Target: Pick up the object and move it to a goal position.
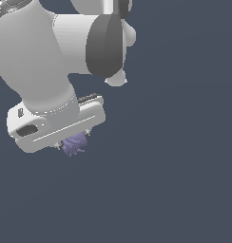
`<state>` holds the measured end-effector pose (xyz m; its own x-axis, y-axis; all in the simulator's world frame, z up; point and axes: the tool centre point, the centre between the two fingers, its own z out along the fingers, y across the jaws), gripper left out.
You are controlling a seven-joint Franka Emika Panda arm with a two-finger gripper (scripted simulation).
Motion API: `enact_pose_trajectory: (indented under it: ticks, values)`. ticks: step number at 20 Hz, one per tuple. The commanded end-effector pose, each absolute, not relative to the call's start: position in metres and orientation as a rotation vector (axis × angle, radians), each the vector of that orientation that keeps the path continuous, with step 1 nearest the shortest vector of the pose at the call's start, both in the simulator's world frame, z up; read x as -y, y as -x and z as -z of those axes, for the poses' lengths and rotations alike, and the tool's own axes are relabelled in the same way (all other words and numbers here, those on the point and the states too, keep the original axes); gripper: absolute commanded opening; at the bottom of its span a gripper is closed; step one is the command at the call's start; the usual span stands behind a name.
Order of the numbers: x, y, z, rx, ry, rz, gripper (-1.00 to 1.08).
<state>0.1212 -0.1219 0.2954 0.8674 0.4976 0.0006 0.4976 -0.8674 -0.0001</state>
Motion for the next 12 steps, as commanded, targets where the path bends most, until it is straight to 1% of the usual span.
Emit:
enact_pose_trajectory:
  ticks: [1, 12]
  values:
    - [0.1233, -0.1248, -0.3001, 0.809, 3.036, 0.000, -1.00]
    - [0.1256, -0.1307, -0.3076, 0.809, 3.036, 0.000, -1.00]
